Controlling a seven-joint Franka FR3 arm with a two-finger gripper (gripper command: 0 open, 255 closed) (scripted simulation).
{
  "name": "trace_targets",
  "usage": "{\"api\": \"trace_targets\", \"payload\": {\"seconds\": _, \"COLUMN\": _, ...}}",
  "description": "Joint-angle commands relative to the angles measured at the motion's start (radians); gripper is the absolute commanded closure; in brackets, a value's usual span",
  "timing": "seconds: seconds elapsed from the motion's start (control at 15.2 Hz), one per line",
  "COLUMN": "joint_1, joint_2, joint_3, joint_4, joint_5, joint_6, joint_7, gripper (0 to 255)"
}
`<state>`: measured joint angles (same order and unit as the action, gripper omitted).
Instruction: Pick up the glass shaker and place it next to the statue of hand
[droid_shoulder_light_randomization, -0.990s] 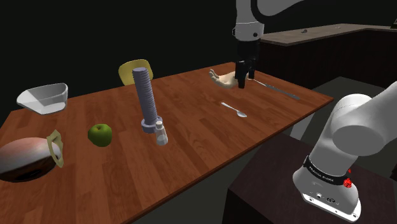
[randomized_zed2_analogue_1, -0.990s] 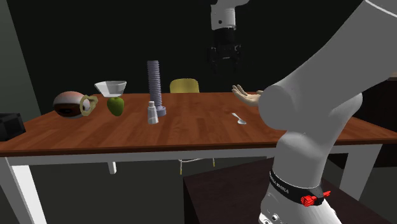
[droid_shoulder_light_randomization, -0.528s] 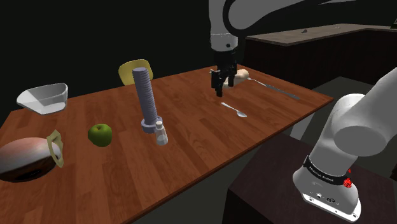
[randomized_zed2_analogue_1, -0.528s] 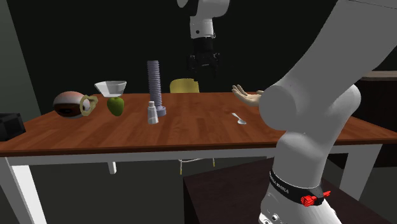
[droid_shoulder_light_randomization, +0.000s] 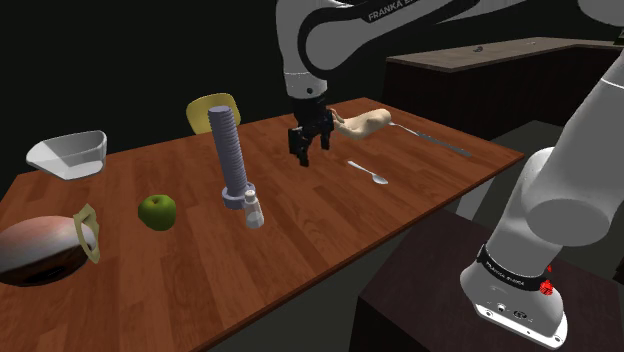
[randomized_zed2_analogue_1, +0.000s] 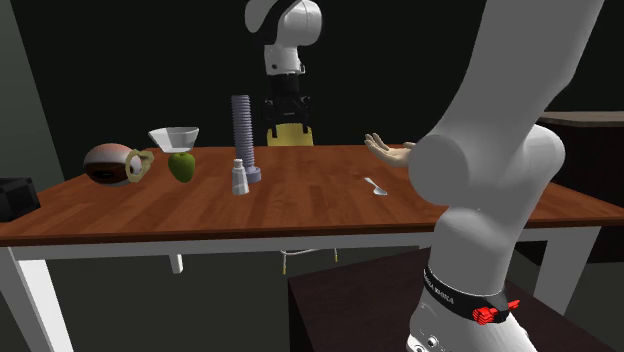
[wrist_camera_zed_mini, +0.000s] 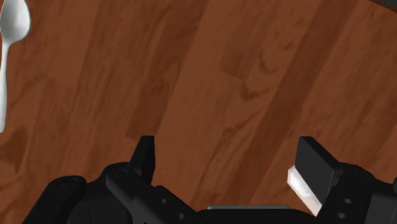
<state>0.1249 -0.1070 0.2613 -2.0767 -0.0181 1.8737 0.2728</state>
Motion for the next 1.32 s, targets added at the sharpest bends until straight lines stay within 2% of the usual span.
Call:
{"api": "trace_targets", "payload": {"seconds": 0.0, "joint_1": 0.015, "joint_2": 0.077, "joint_3": 0.023, "joint_4": 0.067, "joint_5": -0.015, "joint_6": 0.007, "joint_7": 0.042, "gripper": 0}}
{"api": "trace_targets", "payload": {"seconds": 0.4, "joint_1": 0.066, "joint_2": 0.306, "joint_3": 0.058, "joint_4": 0.286, "joint_5": -0.082, "joint_6": 0.003, "joint_7": 0.141, "gripper": 0}}
{"api": "trace_targets", "payload": {"seconds": 0.86, "joint_1": 0.157, "joint_2": 0.583, "joint_3": 0.064, "joint_4": 0.610, "joint_5": -0.161, "joint_6": -0.060, "joint_7": 0.222, "gripper": 0}}
{"api": "trace_targets", "payload": {"seconds": 1.25, "joint_1": 0.153, "joint_2": 0.593, "joint_3": 0.060, "joint_4": 0.543, "joint_5": -0.167, "joint_6": 0.016, "joint_7": 0.227, "gripper": 0}}
